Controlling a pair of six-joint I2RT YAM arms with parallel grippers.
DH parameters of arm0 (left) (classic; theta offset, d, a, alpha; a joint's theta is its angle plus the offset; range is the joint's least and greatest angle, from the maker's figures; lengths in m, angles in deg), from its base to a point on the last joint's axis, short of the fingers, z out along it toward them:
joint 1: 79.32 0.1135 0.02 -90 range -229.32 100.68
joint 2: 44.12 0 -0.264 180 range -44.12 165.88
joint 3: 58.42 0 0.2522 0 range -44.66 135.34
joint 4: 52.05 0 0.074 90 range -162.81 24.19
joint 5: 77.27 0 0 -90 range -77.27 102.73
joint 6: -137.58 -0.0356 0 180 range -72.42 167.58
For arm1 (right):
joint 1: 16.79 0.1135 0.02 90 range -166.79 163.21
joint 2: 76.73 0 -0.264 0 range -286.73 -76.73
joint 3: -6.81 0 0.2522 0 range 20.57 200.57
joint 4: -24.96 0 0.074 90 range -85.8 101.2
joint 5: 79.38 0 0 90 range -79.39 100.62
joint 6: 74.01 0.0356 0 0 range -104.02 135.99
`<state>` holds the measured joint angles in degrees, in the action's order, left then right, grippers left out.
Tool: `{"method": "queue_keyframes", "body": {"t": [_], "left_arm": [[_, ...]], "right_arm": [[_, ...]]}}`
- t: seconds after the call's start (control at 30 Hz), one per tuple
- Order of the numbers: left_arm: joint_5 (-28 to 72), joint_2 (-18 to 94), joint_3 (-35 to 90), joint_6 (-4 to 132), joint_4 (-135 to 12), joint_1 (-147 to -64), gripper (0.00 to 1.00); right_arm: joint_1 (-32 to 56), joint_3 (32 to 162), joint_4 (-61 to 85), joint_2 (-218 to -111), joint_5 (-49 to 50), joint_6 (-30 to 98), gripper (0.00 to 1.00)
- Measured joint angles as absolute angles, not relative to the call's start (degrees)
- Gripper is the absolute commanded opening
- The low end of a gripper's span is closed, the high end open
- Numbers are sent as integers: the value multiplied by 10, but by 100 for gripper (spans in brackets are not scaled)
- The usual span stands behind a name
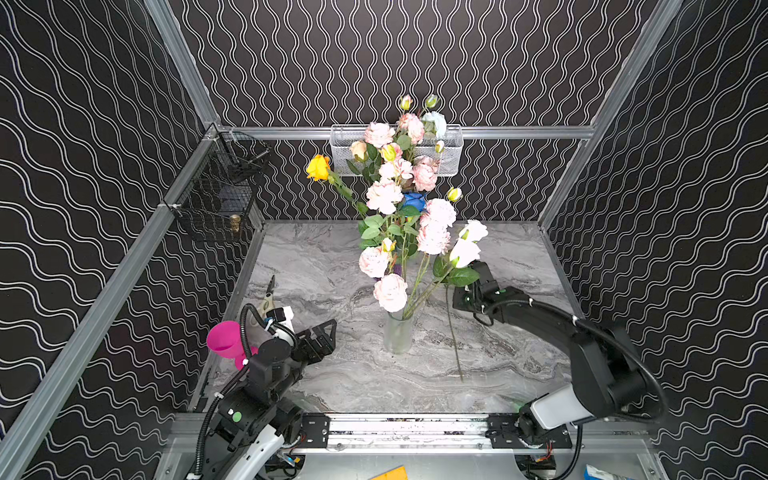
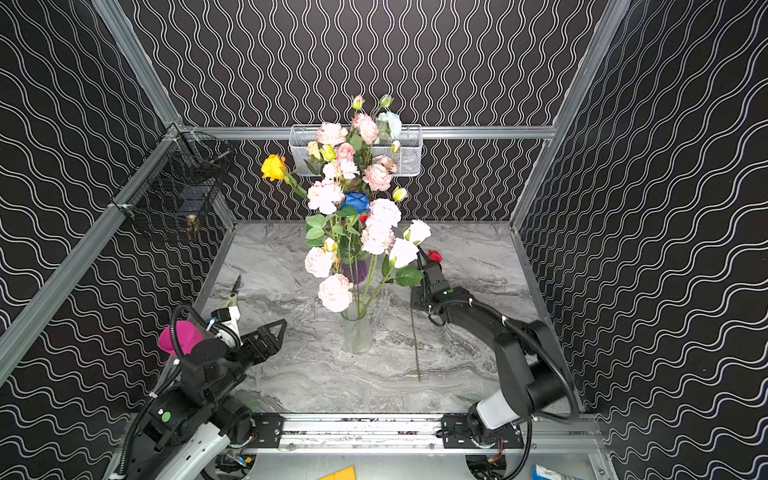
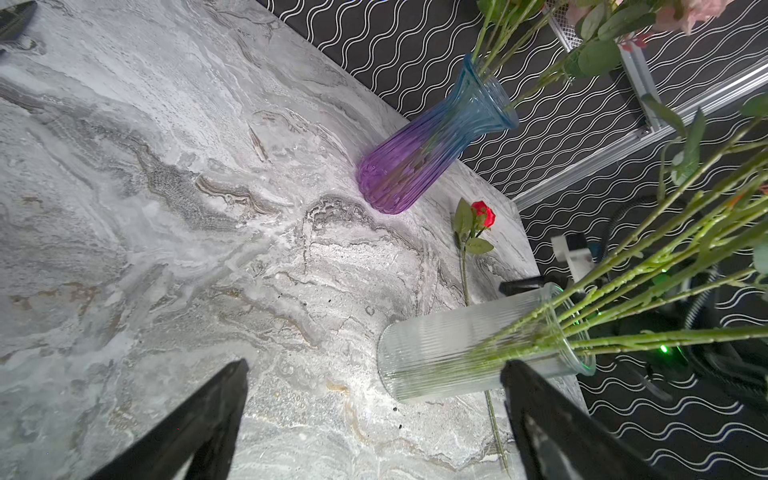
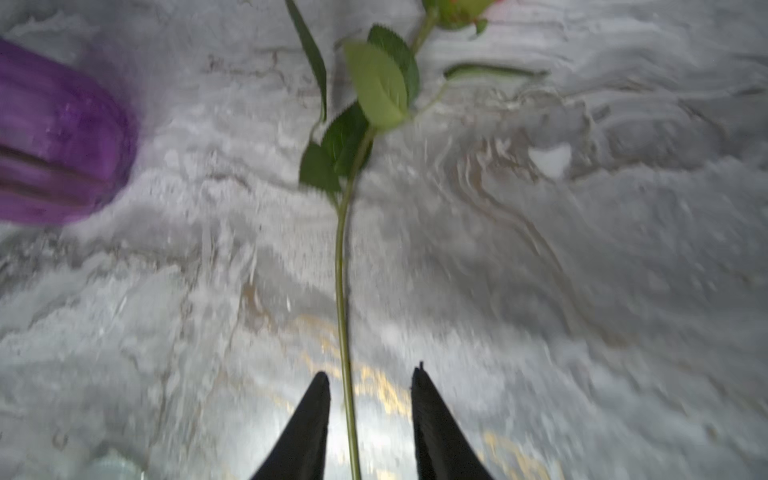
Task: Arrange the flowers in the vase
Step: 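Close the right gripper on the red rose stem and lift it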
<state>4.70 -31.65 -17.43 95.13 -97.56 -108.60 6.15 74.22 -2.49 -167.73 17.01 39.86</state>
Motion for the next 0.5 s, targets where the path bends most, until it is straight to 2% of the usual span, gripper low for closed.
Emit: {"method": "queue_keyframes", "body": {"t": [0.33, 0.5], "left_arm": [[46, -313, -170, 941, -980, -1086, 98], [47, -311, -178, 942, -980, -1086, 98]], "right_arm": [[48, 884, -28, -1854, 147, 374, 37], [48, 907, -25, -1894, 146, 368, 32]]}}
